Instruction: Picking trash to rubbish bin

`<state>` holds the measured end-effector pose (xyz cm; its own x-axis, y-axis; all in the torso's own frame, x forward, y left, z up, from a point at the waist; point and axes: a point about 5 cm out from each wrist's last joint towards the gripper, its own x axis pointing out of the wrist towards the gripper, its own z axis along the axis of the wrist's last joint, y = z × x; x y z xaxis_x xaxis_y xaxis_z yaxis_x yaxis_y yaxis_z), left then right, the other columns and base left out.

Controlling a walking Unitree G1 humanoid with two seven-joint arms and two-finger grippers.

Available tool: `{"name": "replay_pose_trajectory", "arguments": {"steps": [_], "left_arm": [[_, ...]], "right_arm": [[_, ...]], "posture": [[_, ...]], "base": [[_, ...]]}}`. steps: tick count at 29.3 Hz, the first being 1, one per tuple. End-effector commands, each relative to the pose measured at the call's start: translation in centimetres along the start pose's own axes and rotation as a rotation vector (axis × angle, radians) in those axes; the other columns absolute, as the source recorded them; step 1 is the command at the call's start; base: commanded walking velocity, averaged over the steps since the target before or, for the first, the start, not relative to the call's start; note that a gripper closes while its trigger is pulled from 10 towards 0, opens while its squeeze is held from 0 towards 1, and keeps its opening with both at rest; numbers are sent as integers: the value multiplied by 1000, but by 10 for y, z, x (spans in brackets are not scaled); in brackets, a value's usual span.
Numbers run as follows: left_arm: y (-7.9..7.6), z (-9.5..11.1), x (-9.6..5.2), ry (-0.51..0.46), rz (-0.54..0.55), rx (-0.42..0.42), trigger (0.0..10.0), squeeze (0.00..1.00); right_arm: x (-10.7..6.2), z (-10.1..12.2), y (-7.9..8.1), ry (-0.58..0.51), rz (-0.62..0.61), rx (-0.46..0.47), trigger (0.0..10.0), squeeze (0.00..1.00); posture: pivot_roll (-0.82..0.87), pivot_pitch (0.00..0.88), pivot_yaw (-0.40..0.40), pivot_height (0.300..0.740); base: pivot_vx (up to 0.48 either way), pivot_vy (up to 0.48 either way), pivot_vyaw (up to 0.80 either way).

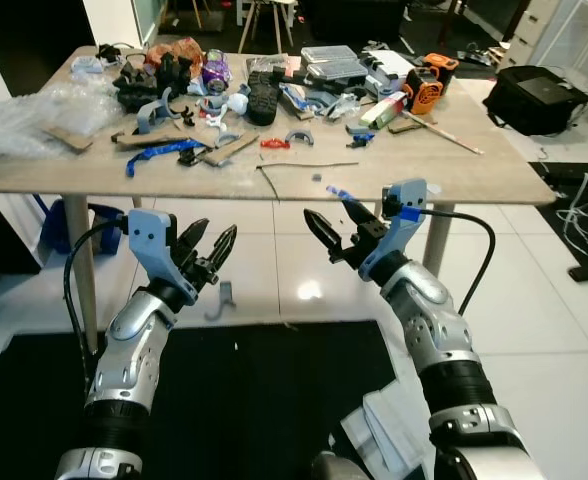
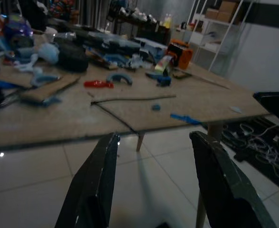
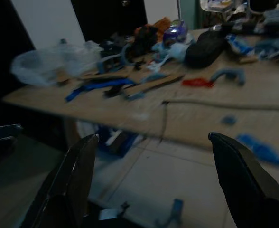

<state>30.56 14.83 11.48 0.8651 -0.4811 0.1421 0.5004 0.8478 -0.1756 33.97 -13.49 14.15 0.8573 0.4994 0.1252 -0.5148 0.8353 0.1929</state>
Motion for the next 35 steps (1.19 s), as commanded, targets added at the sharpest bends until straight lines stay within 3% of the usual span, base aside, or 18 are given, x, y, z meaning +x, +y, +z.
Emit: {"name": "replay_pose_trajectory", "arguments": {"steps": [1, 26, 35], "left_arm": [[3, -2, -3, 11, 8, 4, 10000, 0], [2, -3, -3, 17, 3, 10, 10000, 0], [1, -1, -5, 35, -15, 69, 10000, 0]], "right_arm": [[1, 0, 3, -5, 8, 10, 10000, 0], [1, -3, 3, 18, 22, 17, 10000, 0], [-8, -1, 2, 133, 184, -43, 10000, 0]], "posture": [[12, 0, -26, 740], [10, 0, -31, 740], [26, 0, -27, 740]], "base": [[480, 0, 0], [480, 0, 0], [480, 0, 0]]}}
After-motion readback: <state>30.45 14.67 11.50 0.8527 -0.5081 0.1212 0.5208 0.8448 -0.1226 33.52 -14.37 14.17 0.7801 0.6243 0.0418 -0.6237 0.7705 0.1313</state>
